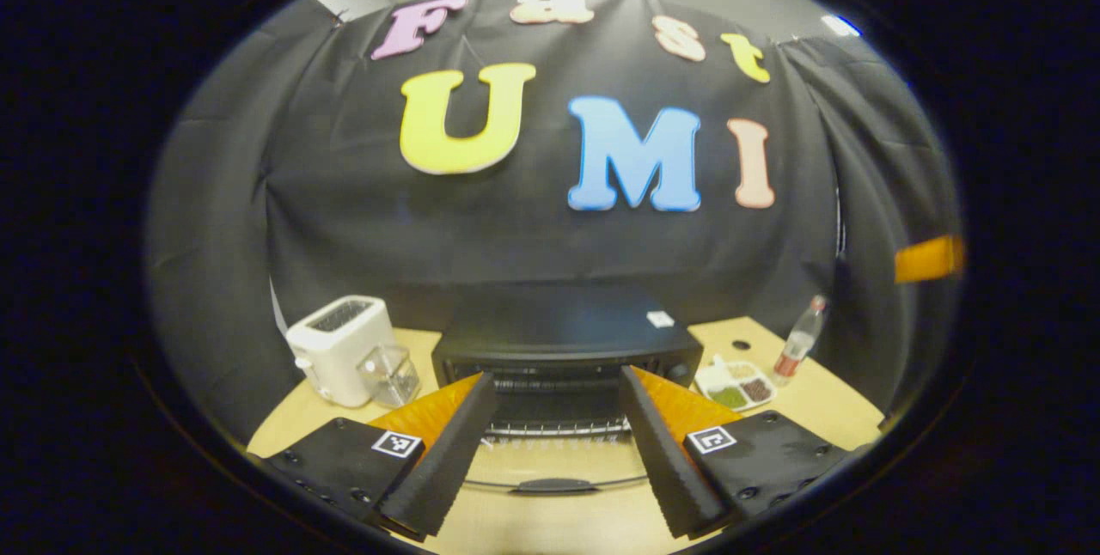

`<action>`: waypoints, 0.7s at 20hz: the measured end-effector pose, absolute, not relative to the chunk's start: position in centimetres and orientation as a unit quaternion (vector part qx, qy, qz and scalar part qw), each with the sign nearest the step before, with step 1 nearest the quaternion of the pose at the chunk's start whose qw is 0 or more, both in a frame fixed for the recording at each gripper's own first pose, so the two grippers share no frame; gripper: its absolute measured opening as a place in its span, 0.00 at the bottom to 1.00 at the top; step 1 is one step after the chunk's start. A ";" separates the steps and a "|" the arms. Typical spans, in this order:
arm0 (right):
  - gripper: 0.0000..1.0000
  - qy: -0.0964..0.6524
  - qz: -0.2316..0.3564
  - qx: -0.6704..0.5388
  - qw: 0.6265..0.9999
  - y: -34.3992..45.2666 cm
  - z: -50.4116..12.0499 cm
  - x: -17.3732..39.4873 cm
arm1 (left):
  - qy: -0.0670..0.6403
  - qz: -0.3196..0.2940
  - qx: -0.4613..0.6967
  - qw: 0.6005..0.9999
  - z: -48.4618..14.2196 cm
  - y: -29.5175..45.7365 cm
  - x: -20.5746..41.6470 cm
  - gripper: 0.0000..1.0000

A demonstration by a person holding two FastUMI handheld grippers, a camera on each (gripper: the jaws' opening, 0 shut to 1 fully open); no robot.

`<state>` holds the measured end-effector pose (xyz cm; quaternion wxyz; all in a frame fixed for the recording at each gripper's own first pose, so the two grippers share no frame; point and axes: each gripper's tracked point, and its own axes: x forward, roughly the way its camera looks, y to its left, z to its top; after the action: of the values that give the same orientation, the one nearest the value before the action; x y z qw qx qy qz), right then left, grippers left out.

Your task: Open the electric oven with the left hand, put the food in, and close the electric oven.

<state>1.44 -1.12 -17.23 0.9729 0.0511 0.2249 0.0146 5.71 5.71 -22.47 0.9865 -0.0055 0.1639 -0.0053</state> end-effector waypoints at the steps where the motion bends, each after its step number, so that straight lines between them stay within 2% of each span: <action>1: 0.96 0.244 0.025 0.064 0.967 -1.0 -18.9 1.3 | 0.142 -0.007 -0.003 0.990 -19.9 5.5 5.8 1.00; 2: 0.96 0.263 0.038 0.078 0.961 -0.7 -20.5 1.2 | 0.121 -0.008 -0.004 0.993 -17.8 5.3 5.8 0.97; 3: 0.96 0.285 0.043 0.092 0.953 -0.7 -22.4 1.1 | 0.102 -0.010 -0.007 0.995 -15.5 5.0 5.8 1.00; 5: 0.97 0.324 0.046 0.121 0.937 -0.8 -25.7 0.6 | 0.072 -0.003 -0.011 0.997 -12.0 5.3 5.0 0.96; 7: 0.98 0.355 0.058 0.146 0.921 -0.3 -29.0 0.2 | 0.052 0.001 -0.016 0.999 -9.4 5.2 4.2 0.98; 9: 0.98 0.394 0.076 0.164 0.901 0.4 -32.3 -0.6 | 0.042 0.007 -0.011 0.999 -8.3 5.3 3.6 0.99; 10: 0.98 0.410 0.086 0.176 0.891 0.8 -33.8 -0.9 | 0.044 0.011 -0.006 0.999 -8.4 5.3 3.4 0.96; 11: 0.98 0.420 0.098 0.189 0.882 1.3 -35.0 -1.3 | 0.048 0.014 -0.004 0.999 -8.4 5.4 3.2 0.99; 14: 0.96 0.442 0.119 0.218 0.862 2.2 -38.1 -1.8 | 0.052 0.028 -0.003 0.998 -8.3 5.6 2.7 0.99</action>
<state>-1.76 2.21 -38.07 0.8618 0.2183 0.4420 0.1191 2.67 5.59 -8.33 0.9982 -0.0031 0.0520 0.0279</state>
